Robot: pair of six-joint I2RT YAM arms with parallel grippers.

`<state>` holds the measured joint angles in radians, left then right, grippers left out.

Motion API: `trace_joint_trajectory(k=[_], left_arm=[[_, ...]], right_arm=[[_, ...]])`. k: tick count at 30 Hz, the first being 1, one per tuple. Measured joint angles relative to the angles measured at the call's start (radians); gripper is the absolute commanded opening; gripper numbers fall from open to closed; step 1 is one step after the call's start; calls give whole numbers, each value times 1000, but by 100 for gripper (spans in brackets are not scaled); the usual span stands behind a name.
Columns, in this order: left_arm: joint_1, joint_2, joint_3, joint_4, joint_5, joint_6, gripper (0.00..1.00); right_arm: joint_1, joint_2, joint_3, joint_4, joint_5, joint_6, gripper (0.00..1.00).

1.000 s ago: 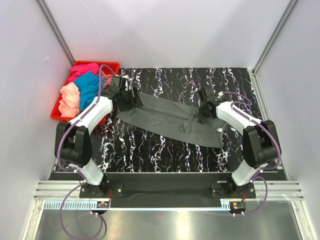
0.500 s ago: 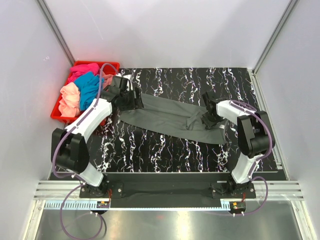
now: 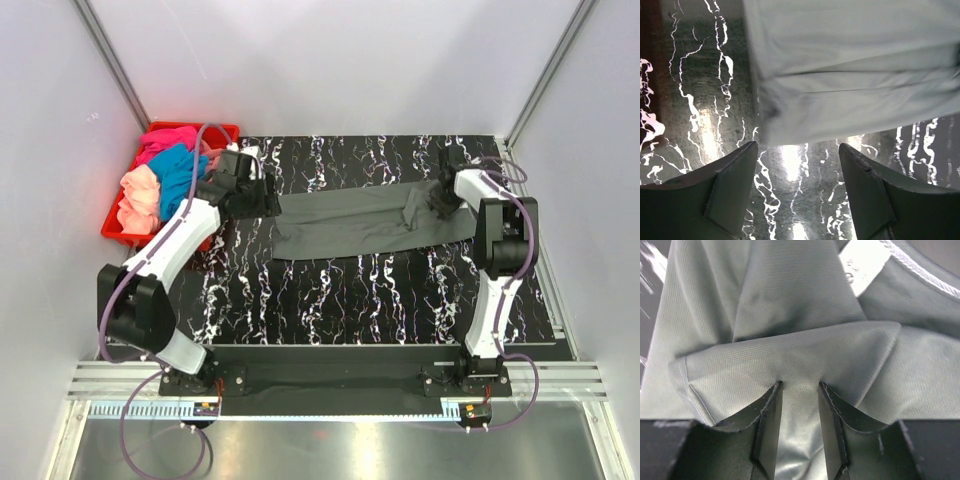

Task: Fold and stack the t-shirts
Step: Fold the tshirt

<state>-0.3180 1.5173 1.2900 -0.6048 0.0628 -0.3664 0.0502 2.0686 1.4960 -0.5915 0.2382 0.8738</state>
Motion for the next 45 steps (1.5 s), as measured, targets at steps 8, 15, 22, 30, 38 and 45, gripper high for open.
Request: trace_joint_trajectory(k=[8,15,22,30,38,45], left_arm=[[0,188,1,5,60,66,58],[-1,372,45,1,134,132,59],[-1,417,88,0,156,144,30],[-2,431,114,-9,68,130,0],[-2,482,126,-38,37,108,34],[-2,489,158,-77,20,82,69]], right_arm=[[-40,122,173,11,-29,-173,41],[-39,109,145,67,-84,-203,41],[-39,109,136,95,-115,-210,41],[-50,109,134,101,-128,-224,41],[-70,103,107,164,-164,-236,41],[-77,102,102,208,-219,-295,42]])
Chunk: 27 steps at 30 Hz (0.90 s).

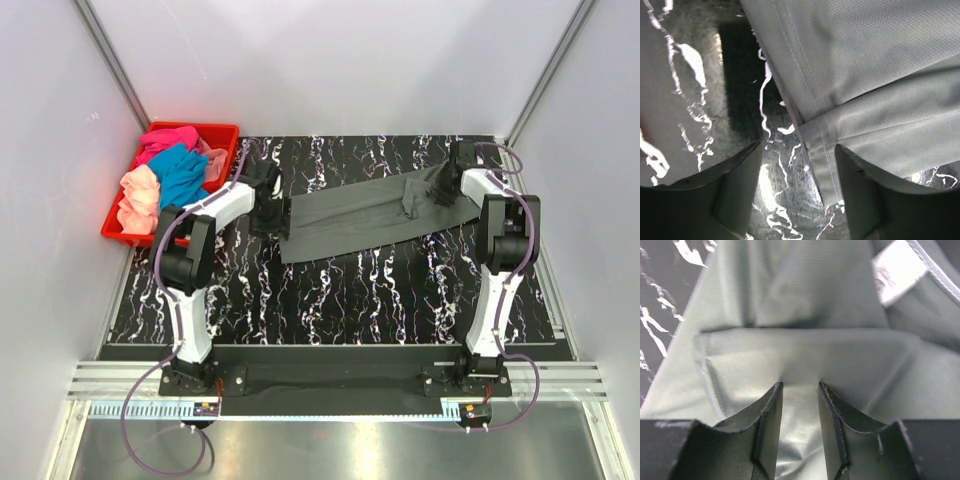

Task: Fold and stack the t-shirts
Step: Fold the tshirt

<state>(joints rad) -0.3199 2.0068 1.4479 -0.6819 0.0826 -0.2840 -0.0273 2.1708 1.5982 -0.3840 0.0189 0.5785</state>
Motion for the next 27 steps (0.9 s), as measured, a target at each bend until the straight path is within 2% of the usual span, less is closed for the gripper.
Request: trace_joint_trajectory(k=[6,9,11,12,17,23,27], left_arm=[[0,-48,47,-56,-25,13,73],[0,-58,135,-68,-25,49,73],[5,-43,216,-73,-26,80,71],[7,-29,263,-71,-21,98,71],[33,123,455,-56,23,189,70],[48,293,474,-88,23,281,70],[47,306,475,-94,31,312,67]], right_arm=[[0,111,176,-29,-71,-71,45],[0,158,261,-45,-100,-109,49],[0,167,294,-58,-120,-131,55],[0,160,296,-58,-131,-138,62],[0,51,229,-77,-164,-148,64],[-3,-169,191,-160,-143,-101,63],[-15,-275,148,-217,-109,-27,62]])
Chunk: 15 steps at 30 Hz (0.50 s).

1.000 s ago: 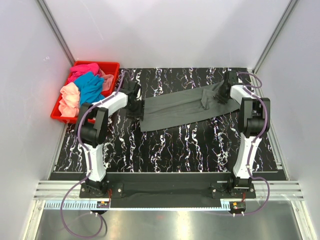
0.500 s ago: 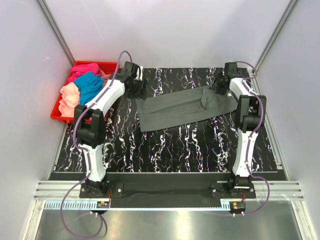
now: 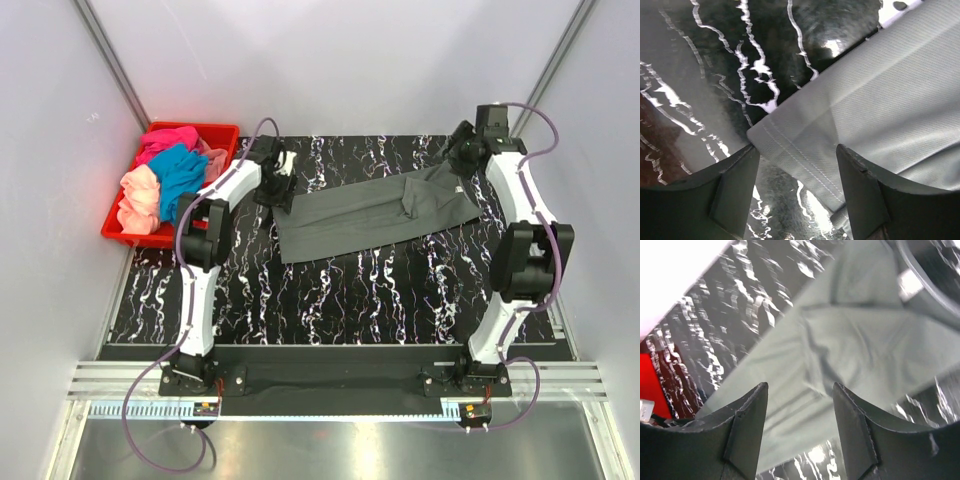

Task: Fold and stack the t-shirts
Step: Fold the tshirt

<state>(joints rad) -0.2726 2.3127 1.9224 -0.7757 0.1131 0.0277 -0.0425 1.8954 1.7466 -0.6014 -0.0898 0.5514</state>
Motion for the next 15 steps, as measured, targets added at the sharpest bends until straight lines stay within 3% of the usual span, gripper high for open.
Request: trace_joint_trajectory(k=[3,7,12,15], left_arm=[[0,0,-1,-2,13,5,57],[0,0,-1,-5,-5,-1,21],[0,-9,-28,3,-33,-17,4],[-1,-41,-78,10,-58,-30,2]], right_arm=[[-18,-45,-91,-20,12,33,62],[-40,-81,-236,-52,37,48,61],[-73,-160,-401,-46,58,61,60],[-109,-203,-446,-45,83,72,59]])
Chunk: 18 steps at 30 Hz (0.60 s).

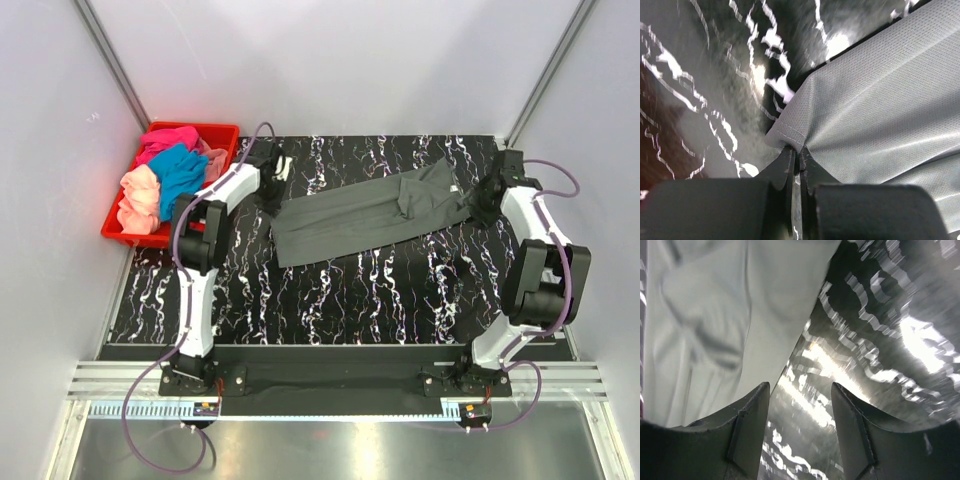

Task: Fold and stack the t-shirts
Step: Fold the tshirt

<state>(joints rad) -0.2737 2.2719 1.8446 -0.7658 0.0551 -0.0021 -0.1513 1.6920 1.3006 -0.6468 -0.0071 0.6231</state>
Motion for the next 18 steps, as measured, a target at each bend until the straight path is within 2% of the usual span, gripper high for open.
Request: trace_joint_trajectory(k=[4,7,15,18], left_arm=[[0,-36,-60,7,-41,-24,4],[0,-67,-109,1,-71,-41,11],[0,-170,-271,7,-94,-128,32],[0,-178,-281,-5,-114,-148,50]], right_arm=[[-38,2,8,30,49,3,57],[-52,34,13,79,55,4,56],[-53,199,14,236,21,52,52],[-53,228,1,288,5,84,51]])
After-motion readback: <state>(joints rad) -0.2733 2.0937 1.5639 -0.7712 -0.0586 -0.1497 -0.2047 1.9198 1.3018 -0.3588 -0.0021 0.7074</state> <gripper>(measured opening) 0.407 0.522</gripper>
